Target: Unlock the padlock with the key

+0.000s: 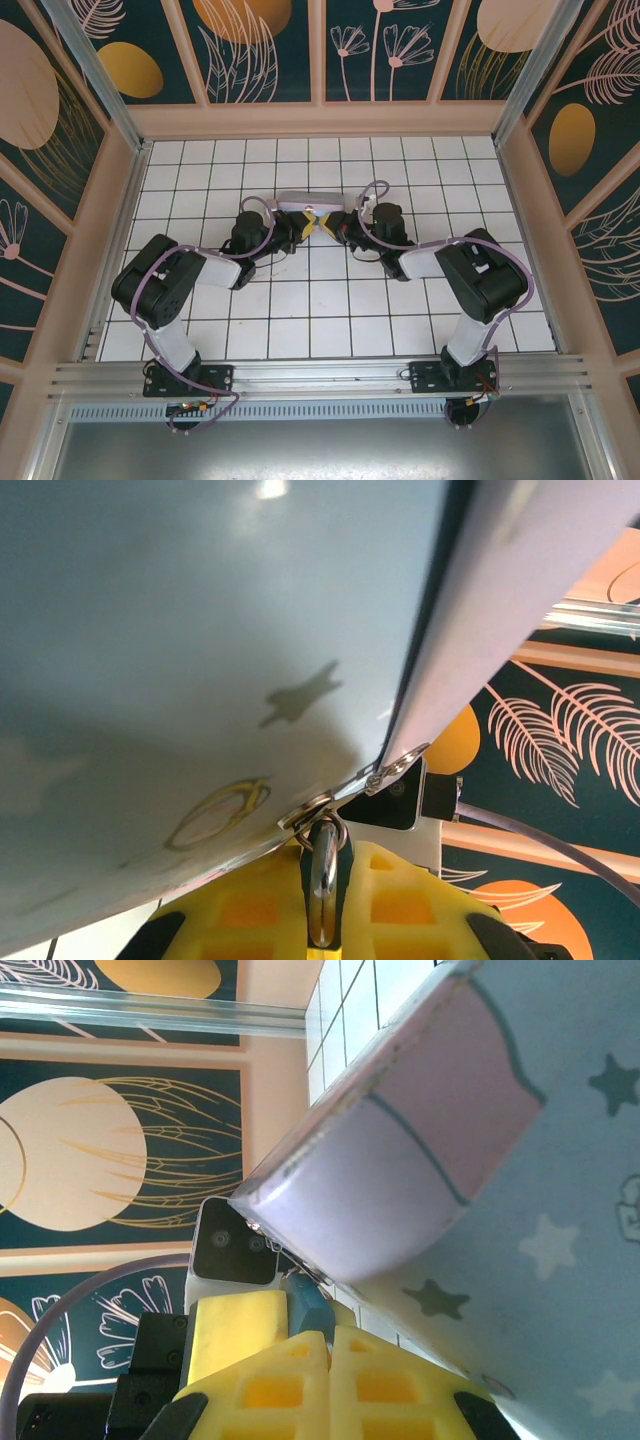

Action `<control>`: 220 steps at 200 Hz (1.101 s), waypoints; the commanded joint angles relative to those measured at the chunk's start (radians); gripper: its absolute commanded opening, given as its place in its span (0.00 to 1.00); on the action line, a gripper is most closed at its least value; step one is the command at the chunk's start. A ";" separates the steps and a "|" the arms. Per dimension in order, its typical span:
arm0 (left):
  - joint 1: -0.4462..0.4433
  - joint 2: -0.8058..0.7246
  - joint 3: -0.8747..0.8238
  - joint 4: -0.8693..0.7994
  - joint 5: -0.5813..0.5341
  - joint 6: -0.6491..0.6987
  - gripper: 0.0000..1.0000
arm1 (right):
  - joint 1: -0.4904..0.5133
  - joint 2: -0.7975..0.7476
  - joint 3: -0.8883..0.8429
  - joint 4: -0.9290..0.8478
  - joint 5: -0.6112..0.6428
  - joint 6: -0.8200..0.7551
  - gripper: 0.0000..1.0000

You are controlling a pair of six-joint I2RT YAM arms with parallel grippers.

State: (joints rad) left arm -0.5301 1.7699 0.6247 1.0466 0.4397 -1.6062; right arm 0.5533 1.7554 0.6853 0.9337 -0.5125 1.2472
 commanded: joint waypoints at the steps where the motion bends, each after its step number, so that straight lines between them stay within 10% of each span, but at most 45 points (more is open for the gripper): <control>1: -0.060 -0.020 0.020 -0.006 0.199 0.058 0.00 | 0.005 0.013 0.083 0.073 -0.006 -0.021 0.00; 38: -0.058 0.001 0.028 -0.077 0.141 0.164 0.00 | -0.001 0.006 0.072 0.037 -0.009 -0.055 0.06; 126: -0.048 0.065 0.054 -0.075 0.092 0.199 0.00 | -0.001 -0.167 -0.049 -0.161 -0.013 -0.173 0.84; 220: -0.031 0.042 0.058 -0.135 0.085 0.248 0.00 | 0.000 -0.370 -0.050 -0.651 0.116 -0.463 0.92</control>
State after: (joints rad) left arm -0.5716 1.8248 0.6662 0.9276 0.5156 -1.4055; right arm 0.5514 1.4265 0.6041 0.4698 -0.4744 0.9310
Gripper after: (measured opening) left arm 0.115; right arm 0.933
